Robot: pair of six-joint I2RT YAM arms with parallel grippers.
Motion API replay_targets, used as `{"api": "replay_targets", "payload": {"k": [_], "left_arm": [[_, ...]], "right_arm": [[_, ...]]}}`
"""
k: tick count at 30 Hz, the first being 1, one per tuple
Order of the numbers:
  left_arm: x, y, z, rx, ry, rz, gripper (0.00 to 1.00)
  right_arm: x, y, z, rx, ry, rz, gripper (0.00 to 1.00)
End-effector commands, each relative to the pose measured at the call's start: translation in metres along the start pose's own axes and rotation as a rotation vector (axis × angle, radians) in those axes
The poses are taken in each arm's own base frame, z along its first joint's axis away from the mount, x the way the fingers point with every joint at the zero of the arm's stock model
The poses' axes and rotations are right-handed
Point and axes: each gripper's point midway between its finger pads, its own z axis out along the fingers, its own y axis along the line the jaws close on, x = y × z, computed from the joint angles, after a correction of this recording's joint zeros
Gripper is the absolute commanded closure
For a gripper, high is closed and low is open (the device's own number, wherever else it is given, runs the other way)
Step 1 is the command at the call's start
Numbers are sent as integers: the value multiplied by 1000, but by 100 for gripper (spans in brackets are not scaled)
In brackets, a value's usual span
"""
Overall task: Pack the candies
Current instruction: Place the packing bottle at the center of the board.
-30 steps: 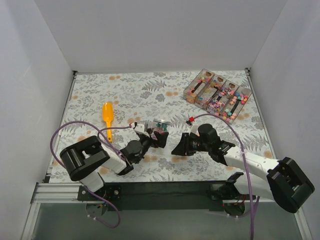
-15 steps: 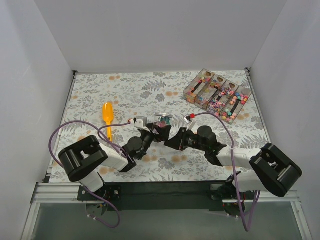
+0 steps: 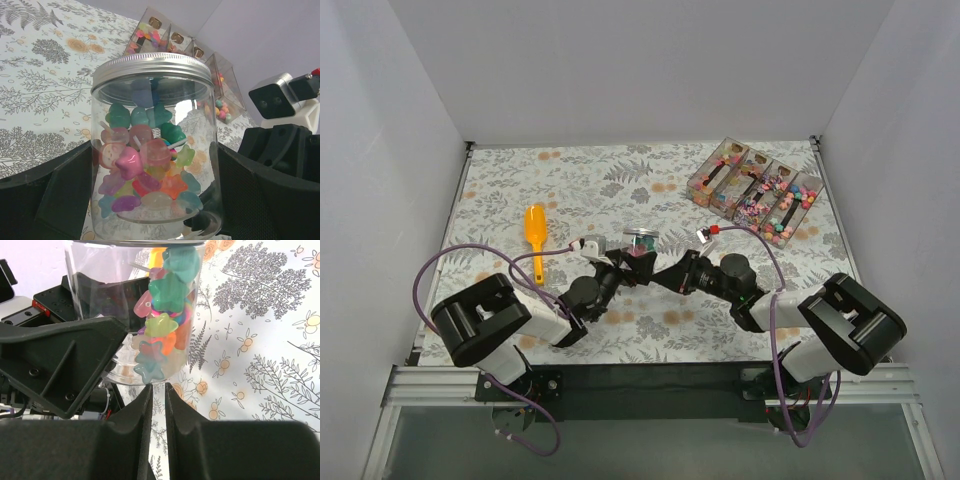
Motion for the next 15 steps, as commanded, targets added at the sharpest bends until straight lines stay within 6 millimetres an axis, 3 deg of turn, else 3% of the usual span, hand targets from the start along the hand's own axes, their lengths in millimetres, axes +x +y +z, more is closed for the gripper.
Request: {"api": "replay_targets", "payload": {"k": [1,6,10,15], "left_arm": [[-52,-44,-5,170,-172,-125,33],[-48,-50,-5,203,-151,-134,33],[-52,-44,0,161,-180,-91,33],[-56,-53,9,183,-195,-54,32]], "right_arm": [[-33,11,6,-40,-131,-26,79],[-42,8,5,-41,-153,-14,79],[-32,19,5,-105,-101,17,79],[-16,32,3,-181,-66,79,75]]}}
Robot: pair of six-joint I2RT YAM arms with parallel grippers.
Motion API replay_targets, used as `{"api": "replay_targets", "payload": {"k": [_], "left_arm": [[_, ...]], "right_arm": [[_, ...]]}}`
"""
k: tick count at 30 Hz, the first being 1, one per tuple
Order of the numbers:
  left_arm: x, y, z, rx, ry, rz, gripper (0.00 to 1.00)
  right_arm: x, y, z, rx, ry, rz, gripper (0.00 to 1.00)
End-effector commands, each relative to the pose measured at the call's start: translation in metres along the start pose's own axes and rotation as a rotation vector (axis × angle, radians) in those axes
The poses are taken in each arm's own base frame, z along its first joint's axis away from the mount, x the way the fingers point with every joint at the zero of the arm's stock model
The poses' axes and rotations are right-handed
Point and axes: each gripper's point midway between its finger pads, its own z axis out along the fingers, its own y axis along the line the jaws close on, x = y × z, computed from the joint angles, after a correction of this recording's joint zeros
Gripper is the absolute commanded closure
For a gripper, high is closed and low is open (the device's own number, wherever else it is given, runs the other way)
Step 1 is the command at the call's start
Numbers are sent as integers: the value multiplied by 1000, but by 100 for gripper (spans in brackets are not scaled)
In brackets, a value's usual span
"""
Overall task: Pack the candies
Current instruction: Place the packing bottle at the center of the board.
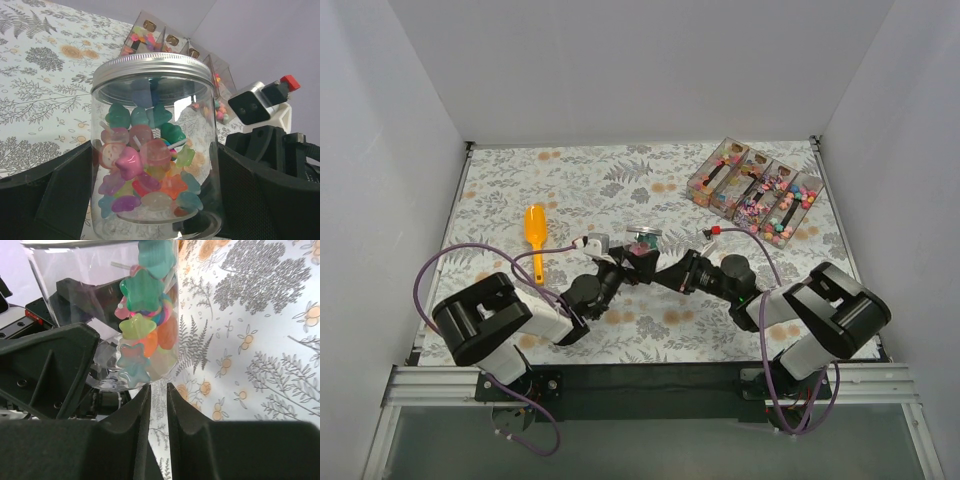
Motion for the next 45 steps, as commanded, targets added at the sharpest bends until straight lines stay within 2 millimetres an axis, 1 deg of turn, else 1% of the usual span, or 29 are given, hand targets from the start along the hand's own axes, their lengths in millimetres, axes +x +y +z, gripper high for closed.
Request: {"api": "replay_targets", "payload": {"k": [1,2,4,8,14,17,20,23,25,26,28,29,30,31,32,33,34,35,36,37,38,39,40,41,42,43,45], "left_arm": [[-53,-48,8,165,-188,-69,32],[-54,-46,7,155,-193,-66,32],[-54,-45,7,152,-193,-49,32],[-53,-49,1,181,-177,-41,30],[-53,-53,-9,222,-161,-47,27],[-48,-58,-15,263,-133,-54,27],[-43,-60,-19,283,-107,-76,25],[-42,-60,-24,299,-113,-75,24],[-43,-60,-25,303,-113,-58,23],[-42,-57,-25,293,-112,-41,23],[-38,-53,-26,287,-105,-29,23],[-39,-51,-28,293,-111,-27,23],[-39,-52,-30,310,-111,-26,23],[-41,-50,-31,319,-117,-25,23],[-41,-54,-35,361,-117,-27,23],[-40,-54,-37,371,-110,-29,21],[-41,-53,-38,379,-109,-25,21],[-41,-57,-40,408,-101,-15,20],[-39,-54,-41,407,-94,-2,20],[-34,-51,-41,402,-82,43,19],[-30,-48,-42,397,-70,69,19],[-25,-45,-42,398,-56,113,19],[-21,-42,-42,390,-46,134,19],[-11,-36,-42,376,-17,152,19],[-8,-34,-42,369,-9,160,19],[-5,-31,-43,368,-3,183,19],[5,-30,-43,379,32,206,19]], "right_arm": [[-10,44,3,-182,-47,0,73],[-8,43,3,-182,-46,8,72],[-10,49,5,-209,-49,9,71],[-16,53,12,-227,-63,-2,69],[-30,55,12,-244,-105,-18,70],[-46,55,8,-261,-148,-27,70],[-55,60,10,-285,-158,-39,70],[-55,65,14,-308,-137,-55,70],[-50,62,13,-300,-120,-55,69],[-45,54,10,-272,-103,-45,68],[-37,47,5,-249,-80,-72,65],[-33,39,3,-216,-66,-65,63],[-24,32,-2,-199,-33,-63,59],[-24,34,-5,-201,-28,-74,57],[-21,23,-8,-157,-7,-67,55],[-17,22,-12,-154,19,-71,52],[-19,27,-17,-159,22,-87,50],[-14,12,-20,-96,58,-79,50],[-12,10,-22,-81,76,-95,48],[-12,5,-28,-24,98,-91,47],[-13,-2,-30,13,106,-161,45],[-15,-4,-34,74,126,-170,40],[-16,-7,-37,102,138,-191,39],[-19,-12,-40,133,150,-254,37],[-23,-12,-42,161,157,-277,37],[-23,-8,-45,184,191,-288,37],[-25,2,-47,159,239,-342,37]]}}
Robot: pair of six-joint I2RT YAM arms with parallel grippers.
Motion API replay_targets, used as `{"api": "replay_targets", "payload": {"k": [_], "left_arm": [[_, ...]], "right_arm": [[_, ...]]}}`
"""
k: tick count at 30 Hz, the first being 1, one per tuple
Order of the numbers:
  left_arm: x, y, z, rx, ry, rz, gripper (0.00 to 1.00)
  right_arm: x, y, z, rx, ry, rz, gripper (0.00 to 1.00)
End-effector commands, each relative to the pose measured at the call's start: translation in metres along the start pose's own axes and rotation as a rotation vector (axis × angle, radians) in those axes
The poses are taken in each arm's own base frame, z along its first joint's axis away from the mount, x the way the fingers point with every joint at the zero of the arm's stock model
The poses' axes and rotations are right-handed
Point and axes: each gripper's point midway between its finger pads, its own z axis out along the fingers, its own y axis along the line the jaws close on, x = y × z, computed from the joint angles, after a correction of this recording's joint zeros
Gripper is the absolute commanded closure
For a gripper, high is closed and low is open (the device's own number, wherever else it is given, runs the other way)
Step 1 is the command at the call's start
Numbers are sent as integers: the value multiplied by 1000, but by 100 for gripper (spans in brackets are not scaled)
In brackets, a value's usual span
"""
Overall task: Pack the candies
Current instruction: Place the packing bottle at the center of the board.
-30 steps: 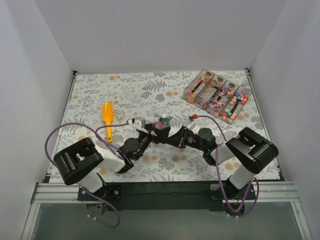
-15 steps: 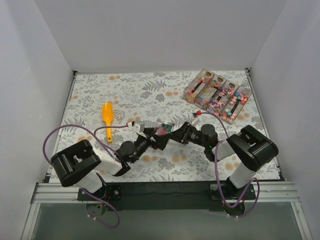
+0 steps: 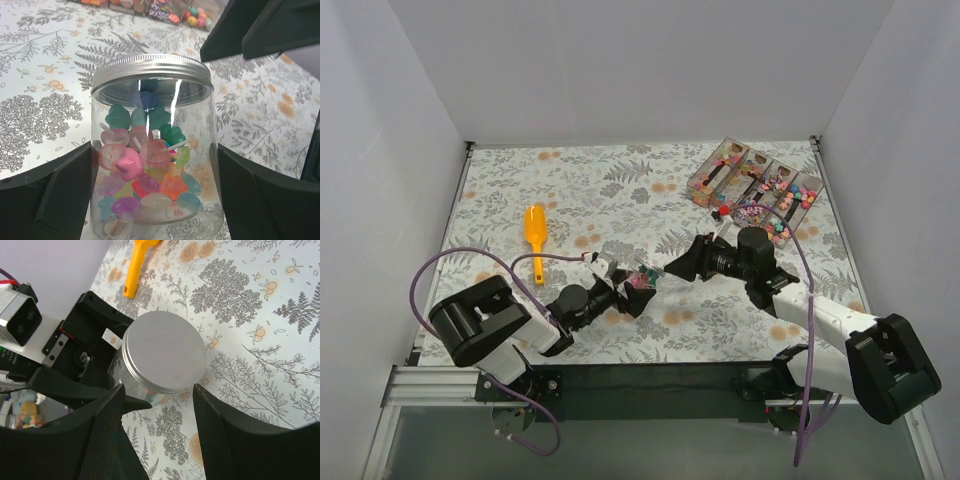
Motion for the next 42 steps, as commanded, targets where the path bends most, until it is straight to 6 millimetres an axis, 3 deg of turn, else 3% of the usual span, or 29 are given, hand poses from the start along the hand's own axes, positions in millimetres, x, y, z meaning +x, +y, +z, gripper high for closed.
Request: {"api": "replay_targets", "payload": {"k": [1,2,6,9,12,21,24,31,37,42], "left_arm": [[-51,-31,4,150,-199,71,19],[-41,-31,7,154,-157,87,19],[-15,-40,15,172,-55,187,19],[-10,-38,17,153,-28,220,19],[-4,-37,23,149,11,259,18],[16,-33,32,133,105,317,17],[13,-27,32,90,82,289,17],[15,-19,34,35,78,230,16],[17,-13,27,1,80,200,16],[13,-7,10,-24,54,187,15]], "right_arm": [[21,-9,-14,82,193,-82,36],[9,3,-11,61,186,-110,37],[-1,26,-4,-6,222,-95,43],[1,47,4,-83,279,-76,48],[21,55,14,-128,372,-52,51],[52,45,21,-142,493,-8,53],[59,45,20,-146,514,2,53],[104,67,25,-164,646,16,54],[125,81,28,-170,704,17,57],[130,66,26,-90,685,22,58]]}}
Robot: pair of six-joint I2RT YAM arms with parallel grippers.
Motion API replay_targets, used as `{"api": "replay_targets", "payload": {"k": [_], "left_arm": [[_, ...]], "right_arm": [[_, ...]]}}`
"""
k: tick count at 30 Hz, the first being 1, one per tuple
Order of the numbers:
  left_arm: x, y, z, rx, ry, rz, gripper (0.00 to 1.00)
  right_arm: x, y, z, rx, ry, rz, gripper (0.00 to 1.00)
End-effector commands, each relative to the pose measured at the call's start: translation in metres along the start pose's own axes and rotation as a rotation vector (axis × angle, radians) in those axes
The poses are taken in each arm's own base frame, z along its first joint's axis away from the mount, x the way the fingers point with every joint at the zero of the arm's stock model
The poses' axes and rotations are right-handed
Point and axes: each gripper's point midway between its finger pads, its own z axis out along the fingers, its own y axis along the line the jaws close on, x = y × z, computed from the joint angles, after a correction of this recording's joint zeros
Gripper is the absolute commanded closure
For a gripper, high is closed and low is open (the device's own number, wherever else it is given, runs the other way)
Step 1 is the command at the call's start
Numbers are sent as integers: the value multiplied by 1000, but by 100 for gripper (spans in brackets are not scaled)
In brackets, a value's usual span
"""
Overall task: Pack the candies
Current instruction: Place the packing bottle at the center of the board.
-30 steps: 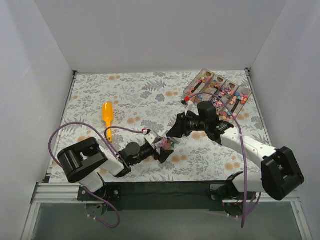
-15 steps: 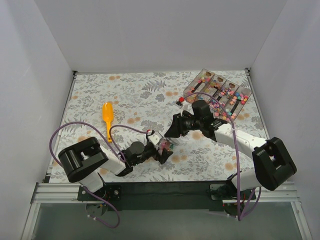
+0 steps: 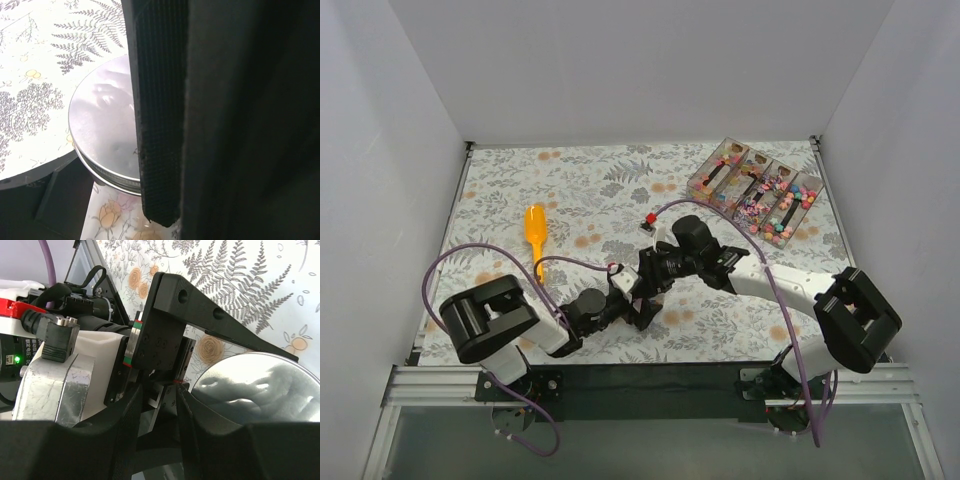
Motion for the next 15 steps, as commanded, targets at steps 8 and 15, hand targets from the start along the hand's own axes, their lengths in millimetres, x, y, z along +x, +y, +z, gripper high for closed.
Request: {"api": "replay_targets", "payload": {"k": [8,15], "left_arm": [[-26,12,-25,-77,-122,-99,14],[-21,22,-43,-128,-165,-215,14]], "right_arm": [[90,-31,8,80,254,215,57],[124,-46,10,102,352,343,58]]}}
